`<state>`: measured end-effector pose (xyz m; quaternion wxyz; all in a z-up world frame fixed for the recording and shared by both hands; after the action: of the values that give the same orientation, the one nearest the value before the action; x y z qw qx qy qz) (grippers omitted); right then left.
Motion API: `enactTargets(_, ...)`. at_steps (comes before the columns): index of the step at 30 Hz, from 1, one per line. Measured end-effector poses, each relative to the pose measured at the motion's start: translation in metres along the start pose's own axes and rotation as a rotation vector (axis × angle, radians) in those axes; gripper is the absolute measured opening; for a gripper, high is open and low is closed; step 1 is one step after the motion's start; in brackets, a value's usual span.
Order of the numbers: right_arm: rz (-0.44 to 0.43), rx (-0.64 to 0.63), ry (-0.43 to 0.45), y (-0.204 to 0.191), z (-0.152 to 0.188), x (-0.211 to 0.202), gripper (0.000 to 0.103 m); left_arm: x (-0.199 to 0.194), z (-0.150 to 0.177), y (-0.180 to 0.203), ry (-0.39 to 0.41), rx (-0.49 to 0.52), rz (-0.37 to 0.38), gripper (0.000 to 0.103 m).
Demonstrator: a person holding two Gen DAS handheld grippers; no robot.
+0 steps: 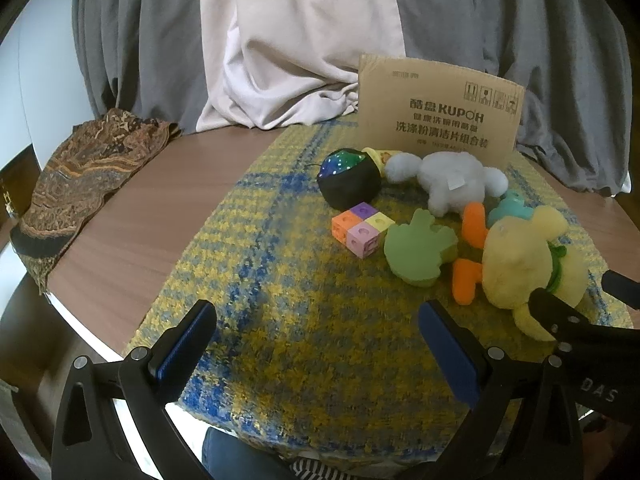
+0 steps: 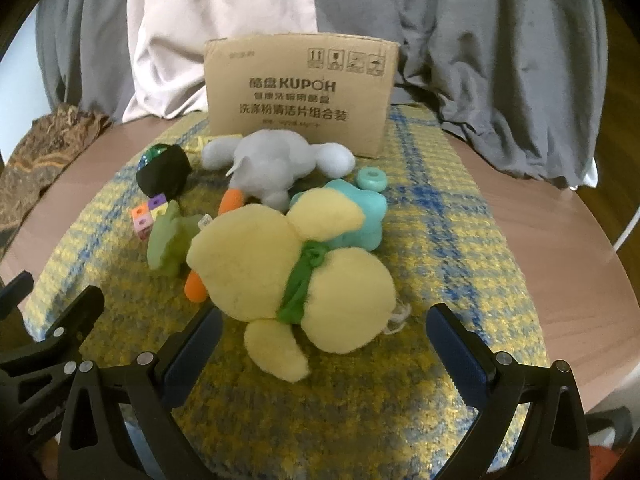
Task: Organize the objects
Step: 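Move the right gripper to the yellow plush duck while the left gripper approaches the green frog sponge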
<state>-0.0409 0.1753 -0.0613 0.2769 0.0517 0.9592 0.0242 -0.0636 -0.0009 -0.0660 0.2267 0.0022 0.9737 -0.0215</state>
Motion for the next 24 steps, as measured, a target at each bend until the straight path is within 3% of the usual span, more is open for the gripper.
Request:
enactTargets(17,-0.029,-0.090,-0.092,-0.012,0.007,0.041,0.102,0.015,0.009,0.004,-0.030,-0.011,-0.014,0.103)
enactTargets(24,-0.063,-0.062,-0.085,-0.010,0.007,0.041,0.088,0.020,0.009,0.004,-0.040,-0.015,-0.020,0.103)
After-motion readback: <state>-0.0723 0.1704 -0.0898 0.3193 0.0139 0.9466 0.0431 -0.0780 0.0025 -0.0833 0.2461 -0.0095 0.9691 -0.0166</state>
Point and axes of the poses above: each gripper's, at about its wrist camera, not at the fingertips, and x roughly the way its jaws point, y to its right, z to its underside, the point moved 4 cm from there along x, roughly the way its jaws point, and after that the axes turned 15 degrees about y, right-handed, at the moved point
